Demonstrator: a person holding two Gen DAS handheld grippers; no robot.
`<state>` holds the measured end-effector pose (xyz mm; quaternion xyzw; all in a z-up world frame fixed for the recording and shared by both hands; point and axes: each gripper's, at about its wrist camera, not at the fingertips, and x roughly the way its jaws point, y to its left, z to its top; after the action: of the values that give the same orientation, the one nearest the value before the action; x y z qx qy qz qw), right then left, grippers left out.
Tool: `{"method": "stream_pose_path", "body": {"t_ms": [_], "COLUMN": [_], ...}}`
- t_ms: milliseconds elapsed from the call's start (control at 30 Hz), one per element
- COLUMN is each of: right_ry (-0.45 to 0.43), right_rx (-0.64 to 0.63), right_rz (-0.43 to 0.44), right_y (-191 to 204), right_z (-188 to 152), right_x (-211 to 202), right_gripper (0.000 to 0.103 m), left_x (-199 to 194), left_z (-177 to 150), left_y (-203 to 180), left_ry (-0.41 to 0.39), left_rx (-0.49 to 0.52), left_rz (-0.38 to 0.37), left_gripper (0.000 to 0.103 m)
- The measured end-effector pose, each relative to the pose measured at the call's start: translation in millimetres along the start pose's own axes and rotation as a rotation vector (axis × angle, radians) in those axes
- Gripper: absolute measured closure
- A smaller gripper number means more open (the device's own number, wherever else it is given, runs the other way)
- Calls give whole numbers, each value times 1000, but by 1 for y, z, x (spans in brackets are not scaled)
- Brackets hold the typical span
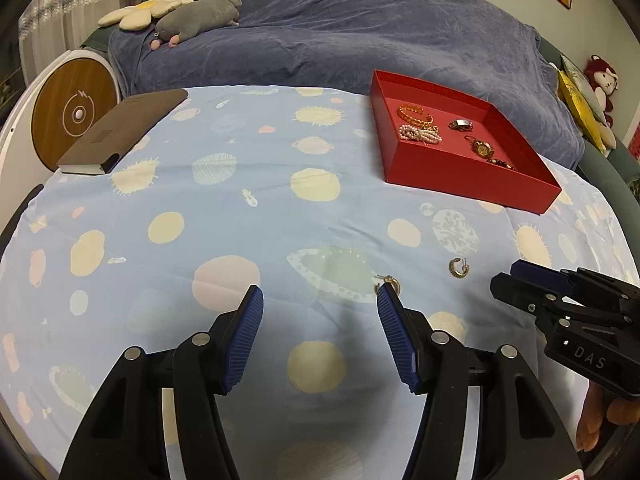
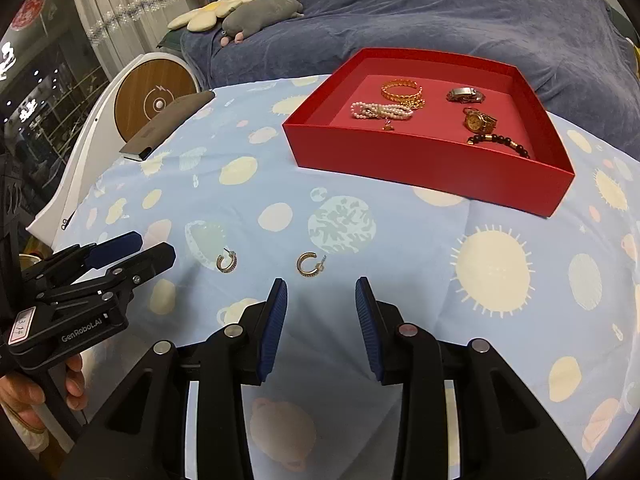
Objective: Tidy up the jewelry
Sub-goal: 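Withdraw both tools toward the two gold hoop earrings on the sheet, then close the right tool on one gold hoop earring while the left tool grasps the other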
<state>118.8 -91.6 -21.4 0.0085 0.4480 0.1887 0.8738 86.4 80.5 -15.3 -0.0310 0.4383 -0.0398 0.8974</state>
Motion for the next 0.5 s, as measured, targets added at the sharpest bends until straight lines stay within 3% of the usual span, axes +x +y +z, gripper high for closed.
{"method": "stream_pose_path", "body": {"t_ms": [400,500], "right_ry": [17,7], "right_rx": [-43,-77], "right_rz": [-36,-67], "right_y": [12,16], "right_z": [7,7], "right_x": [33,35], "right_gripper": [69,77], "left_x": [5,6], "left_z": [-5,-5], "left_y": [7,5], "left_ry": [26,31], "left_rx": [-4,-6], "left_rz": [-23,-32], "left_gripper": [46,46]}}
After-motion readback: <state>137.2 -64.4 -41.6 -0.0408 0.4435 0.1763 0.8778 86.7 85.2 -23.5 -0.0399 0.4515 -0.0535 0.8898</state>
